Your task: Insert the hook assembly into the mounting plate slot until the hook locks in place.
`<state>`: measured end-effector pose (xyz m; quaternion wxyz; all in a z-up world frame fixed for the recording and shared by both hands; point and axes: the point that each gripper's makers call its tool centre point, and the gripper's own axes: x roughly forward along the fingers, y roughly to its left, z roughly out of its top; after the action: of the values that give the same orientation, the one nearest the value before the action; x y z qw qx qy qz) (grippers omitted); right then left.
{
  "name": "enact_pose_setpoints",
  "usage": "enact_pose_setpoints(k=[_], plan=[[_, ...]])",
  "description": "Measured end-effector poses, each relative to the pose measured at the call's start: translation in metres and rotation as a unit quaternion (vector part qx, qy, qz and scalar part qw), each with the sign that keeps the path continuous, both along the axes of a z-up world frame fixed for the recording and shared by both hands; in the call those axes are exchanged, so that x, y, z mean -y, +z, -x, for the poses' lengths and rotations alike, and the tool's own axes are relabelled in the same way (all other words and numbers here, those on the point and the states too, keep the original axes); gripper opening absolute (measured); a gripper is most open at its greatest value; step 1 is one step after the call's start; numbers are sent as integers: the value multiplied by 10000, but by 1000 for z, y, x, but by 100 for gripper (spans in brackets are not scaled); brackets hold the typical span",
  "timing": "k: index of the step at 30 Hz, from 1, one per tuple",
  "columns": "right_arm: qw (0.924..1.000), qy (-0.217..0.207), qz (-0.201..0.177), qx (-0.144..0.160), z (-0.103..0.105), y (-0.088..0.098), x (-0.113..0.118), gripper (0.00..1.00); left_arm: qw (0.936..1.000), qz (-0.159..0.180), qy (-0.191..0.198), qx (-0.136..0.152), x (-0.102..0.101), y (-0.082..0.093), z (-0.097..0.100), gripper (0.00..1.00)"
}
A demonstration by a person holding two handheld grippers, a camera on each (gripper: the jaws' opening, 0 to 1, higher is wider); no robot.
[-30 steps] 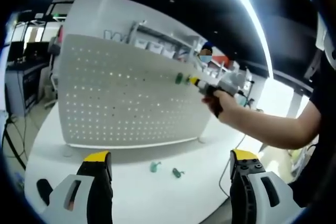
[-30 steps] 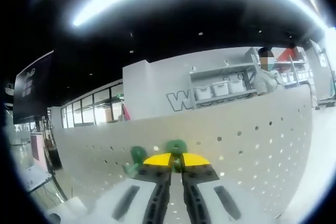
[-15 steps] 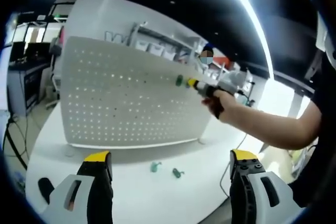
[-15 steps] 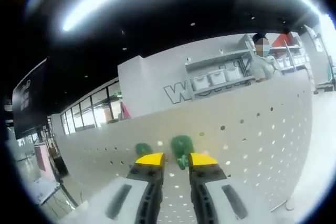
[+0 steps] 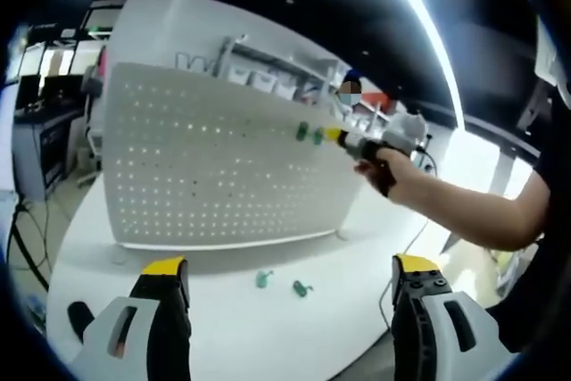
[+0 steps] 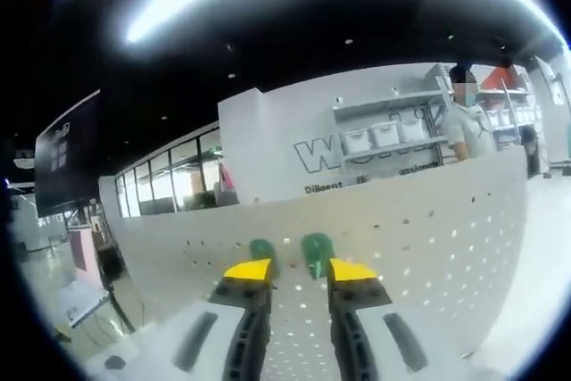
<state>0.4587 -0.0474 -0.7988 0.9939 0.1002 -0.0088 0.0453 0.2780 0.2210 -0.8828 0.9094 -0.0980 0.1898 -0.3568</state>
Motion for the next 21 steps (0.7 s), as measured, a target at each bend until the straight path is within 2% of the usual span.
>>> enact_pose_setpoints(k=[5,8,13,21], plan=[[9999,135,-81,57,20,7,-2,24,10000,-18,-9,-84,0,-9,4,96],[9995,324,-30,-5,33,0,-7,25,9999,-87,-32,-105,1,-13,7,97],[9964,633,229,-508,59,-42,-17,25,9994,-232,-98,-221,2,-22,12,99],[9901,884,398,-1019,101,-89,-29,25,9991,-316,-88,-264,-2,-27,17,99]])
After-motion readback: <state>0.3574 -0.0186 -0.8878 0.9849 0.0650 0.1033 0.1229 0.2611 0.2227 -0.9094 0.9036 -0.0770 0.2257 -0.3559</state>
